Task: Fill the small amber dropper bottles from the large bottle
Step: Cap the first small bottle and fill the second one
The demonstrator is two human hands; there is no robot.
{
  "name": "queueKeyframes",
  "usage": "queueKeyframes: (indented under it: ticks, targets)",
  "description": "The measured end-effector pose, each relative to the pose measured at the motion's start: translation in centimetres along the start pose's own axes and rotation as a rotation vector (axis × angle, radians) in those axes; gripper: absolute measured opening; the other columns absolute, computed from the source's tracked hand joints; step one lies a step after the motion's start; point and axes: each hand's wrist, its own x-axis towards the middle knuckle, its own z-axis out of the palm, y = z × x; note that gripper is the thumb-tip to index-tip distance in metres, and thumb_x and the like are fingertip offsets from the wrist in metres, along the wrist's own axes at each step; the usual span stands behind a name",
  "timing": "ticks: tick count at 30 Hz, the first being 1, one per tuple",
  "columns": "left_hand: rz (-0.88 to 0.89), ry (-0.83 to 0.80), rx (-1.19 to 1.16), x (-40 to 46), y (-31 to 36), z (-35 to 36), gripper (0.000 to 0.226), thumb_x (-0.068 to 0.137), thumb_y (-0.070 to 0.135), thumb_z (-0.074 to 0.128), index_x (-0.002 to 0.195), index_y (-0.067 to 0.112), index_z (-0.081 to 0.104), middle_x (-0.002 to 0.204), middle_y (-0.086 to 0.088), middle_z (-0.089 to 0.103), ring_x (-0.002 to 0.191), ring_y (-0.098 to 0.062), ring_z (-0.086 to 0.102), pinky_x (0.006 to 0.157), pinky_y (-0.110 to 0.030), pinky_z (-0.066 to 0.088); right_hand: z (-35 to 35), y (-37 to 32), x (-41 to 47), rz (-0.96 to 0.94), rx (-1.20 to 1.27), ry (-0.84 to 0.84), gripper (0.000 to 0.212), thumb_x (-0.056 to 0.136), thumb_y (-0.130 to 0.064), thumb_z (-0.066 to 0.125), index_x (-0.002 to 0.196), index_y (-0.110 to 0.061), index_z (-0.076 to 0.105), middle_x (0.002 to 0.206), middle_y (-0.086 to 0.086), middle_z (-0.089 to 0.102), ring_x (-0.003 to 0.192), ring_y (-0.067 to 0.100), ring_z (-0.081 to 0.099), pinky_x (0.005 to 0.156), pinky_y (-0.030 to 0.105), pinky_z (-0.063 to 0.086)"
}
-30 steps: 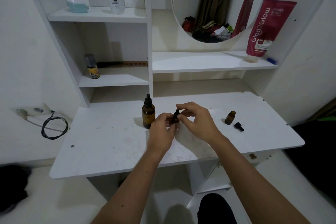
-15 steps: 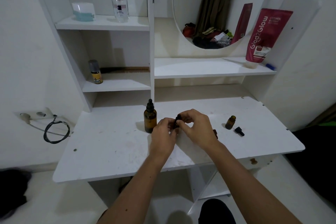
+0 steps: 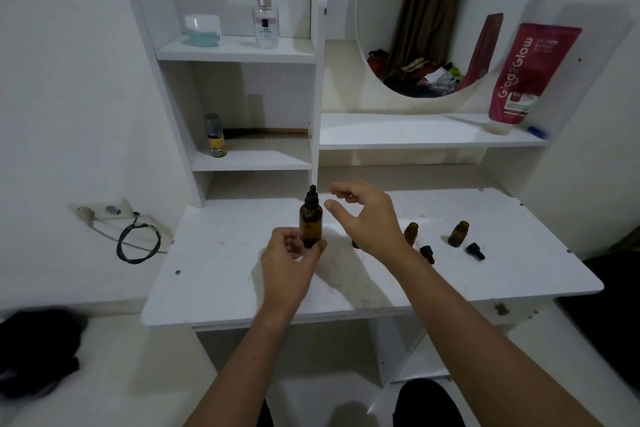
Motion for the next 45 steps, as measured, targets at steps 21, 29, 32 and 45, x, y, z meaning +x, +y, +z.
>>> queueKeyframes:
  ticks: [21,29,32,45]
  targets:
    - [0.021,-0.120,0.080,3.3,-1.1,0.8,0.045,0.084,0.031,0.084,0.123,0.020,0.064,0.113,0.009,0.070,0.101,-0.009,0.065,0.097,-0.031,0.055,2.6,-1.4,2.9,0.170,0.104,-0.054,0.007,0.097,-0.016,0.076,0.102,-0.013,0.081,0.096,-0.003,0.078,0.089,0.009,0.071,0.082,0.007,0.052]
    - [0.013,-0.110,0.116,3.3,-1.4,0.9,0.049,0.082,0.037,0.084,0.124,0.023,0.063,0.117,0.007,0.071,0.107,-0.015,0.067,0.100,-0.041,0.055,0.0,-3.2,3.5,0.162,0.281,0.038,0.012,0.099,-0.015,0.072,0.108,-0.022,0.077,0.102,-0.012,0.078,0.095,-0.001,0.073,0.087,0.009,0.053]
    - [-0.023,-0.103,0.128,2.7,-0.9,0.9,0.071,0.079,0.042,0.086,0.139,0.021,0.054,0.135,0.004,0.064,0.122,-0.017,0.061,0.108,-0.040,0.050,-1.7,-4.3,3.9,0.098,0.305,0.084,0.013,0.100,-0.014,0.071,0.112,-0.016,0.077,0.104,-0.007,0.079,0.100,0.003,0.074,0.093,0.016,0.056]
    - [-0.041,-0.065,0.003,-5.6,2.4,6.9,0.037,0.090,0.034,0.077,0.118,0.032,0.054,0.107,0.012,0.064,0.094,-0.008,0.062,0.077,-0.018,0.055,-10.8,0.3,-1.2,0.136,0.269,0.212,0.014,0.101,-0.020,0.071,0.113,-0.025,0.076,0.098,-0.009,0.081,0.098,0.007,0.077,0.093,0.023,0.059]
